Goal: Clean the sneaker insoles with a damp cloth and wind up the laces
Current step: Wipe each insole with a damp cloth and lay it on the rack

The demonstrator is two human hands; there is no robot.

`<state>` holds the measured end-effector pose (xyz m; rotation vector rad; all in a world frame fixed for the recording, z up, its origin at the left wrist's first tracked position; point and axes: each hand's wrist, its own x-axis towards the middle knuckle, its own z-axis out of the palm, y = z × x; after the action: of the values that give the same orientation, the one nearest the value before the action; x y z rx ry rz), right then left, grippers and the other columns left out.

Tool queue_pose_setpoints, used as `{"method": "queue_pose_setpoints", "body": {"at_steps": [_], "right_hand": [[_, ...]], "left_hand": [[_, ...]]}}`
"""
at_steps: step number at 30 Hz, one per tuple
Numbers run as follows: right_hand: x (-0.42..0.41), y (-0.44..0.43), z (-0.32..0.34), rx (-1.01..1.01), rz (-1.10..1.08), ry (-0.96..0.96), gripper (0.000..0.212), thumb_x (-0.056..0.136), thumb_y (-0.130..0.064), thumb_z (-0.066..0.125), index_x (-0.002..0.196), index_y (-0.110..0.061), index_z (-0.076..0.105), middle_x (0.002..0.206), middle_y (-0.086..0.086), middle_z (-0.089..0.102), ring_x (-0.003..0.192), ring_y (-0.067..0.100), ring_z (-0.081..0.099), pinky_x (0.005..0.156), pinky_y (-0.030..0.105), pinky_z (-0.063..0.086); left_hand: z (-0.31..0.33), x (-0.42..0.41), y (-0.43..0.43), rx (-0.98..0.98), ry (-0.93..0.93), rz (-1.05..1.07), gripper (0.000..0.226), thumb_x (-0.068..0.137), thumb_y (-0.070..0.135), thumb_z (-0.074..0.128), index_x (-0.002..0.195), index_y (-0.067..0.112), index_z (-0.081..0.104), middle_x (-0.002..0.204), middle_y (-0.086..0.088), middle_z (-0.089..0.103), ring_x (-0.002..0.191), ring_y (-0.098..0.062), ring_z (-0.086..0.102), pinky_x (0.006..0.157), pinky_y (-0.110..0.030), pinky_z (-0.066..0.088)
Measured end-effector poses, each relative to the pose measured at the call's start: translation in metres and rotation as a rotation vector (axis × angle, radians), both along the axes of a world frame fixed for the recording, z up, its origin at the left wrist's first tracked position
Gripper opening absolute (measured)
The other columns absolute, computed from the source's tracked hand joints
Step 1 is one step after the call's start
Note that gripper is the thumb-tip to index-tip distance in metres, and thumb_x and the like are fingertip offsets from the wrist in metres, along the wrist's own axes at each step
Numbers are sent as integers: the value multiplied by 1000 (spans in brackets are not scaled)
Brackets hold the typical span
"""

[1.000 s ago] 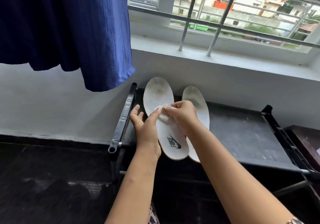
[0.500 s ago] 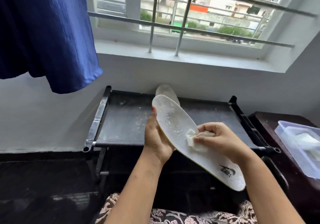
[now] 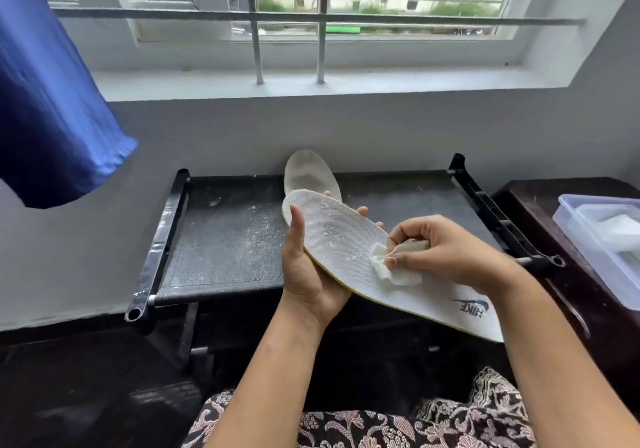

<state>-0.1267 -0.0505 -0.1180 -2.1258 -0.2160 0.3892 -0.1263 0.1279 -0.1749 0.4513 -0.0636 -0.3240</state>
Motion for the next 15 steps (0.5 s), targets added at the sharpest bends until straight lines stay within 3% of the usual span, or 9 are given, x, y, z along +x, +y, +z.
{"method": "queue_pose_setpoints", "body": {"at_steps": [4, 6, 8, 11, 15], "right_hand": [[4, 4, -5, 29, -189, -304, 11, 75, -21, 80, 77, -19, 69, 98, -11, 66, 88, -3, 59, 78, 14, 42], [7, 8, -7, 115, -353, -443, 11, 75, -24, 79, 78, -22, 69, 92, -11, 64, 83, 3, 55, 77, 21, 45], [8, 17, -9, 221, -473, -482, 11, 76, -27, 78, 78, -22, 68, 83, -10, 66, 77, 8, 56, 70, 27, 49], [7, 37, -16, 179, -548, -530, 14, 78, -31, 77, 76, -20, 68, 73, -9, 66, 69, 12, 59, 66, 32, 50], [5, 57, -23, 44, -569, -602, 14, 81, -28, 74, 75, -19, 66, 66, -7, 62, 61, 5, 54, 58, 15, 42]], "left_hand": [[-1, 0, 4, 28, -28, 63, 61, 79, 66, 44, 125, 27, 50, 124, -18, 50, 108, -39, 58, 93, -56, 46], [-1, -1, 4, 47, -39, 74, 62, 80, 67, 41, 126, 27, 52, 121, -18, 52, 103, -37, 61, 91, -55, 48], [0, -4, -1, 58, -50, 67, 63, 81, 68, 41, 126, 26, 52, 121, -18, 54, 109, -40, 56, 100, -60, 39], [0, -9, -10, 94, -57, 66, 61, 85, 67, 37, 126, 23, 48, 115, -15, 58, 105, -34, 58, 102, -56, 36], [2, -14, -18, 148, -82, 50, 73, 88, 68, 27, 128, 12, 50, 124, -18, 53, 116, -34, 51, 102, -49, 38]]}}
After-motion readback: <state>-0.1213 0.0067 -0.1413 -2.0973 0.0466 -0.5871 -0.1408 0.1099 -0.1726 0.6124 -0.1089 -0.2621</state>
